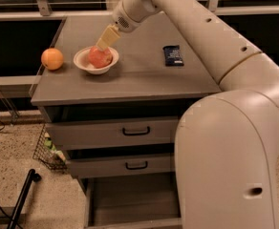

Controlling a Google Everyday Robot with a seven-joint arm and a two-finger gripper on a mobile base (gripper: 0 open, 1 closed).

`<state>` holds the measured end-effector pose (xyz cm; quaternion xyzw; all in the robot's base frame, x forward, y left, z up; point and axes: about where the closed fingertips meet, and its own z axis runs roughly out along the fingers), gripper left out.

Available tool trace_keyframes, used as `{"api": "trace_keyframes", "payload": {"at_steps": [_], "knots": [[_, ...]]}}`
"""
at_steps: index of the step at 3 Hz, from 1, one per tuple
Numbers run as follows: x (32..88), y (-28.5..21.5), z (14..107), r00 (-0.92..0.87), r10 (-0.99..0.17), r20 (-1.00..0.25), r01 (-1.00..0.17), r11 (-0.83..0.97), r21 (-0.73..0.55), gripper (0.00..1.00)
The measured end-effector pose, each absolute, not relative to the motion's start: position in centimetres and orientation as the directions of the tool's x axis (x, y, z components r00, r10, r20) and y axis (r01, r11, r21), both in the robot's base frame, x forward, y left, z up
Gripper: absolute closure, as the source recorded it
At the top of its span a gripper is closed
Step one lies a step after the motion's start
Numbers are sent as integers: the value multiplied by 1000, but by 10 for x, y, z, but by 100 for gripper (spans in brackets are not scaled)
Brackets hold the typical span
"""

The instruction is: Place apple into bottom drawer

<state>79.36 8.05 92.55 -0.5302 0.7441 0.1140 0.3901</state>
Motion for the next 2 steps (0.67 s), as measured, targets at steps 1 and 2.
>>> {"api": "trace_keyframes", "payload": {"at_steps": [1, 2], "knots": [[782, 86, 932, -138, -687, -714, -892, 399, -212, 31], [769, 87, 939, -152, -681, -716, -901, 394, -183, 36]]}}
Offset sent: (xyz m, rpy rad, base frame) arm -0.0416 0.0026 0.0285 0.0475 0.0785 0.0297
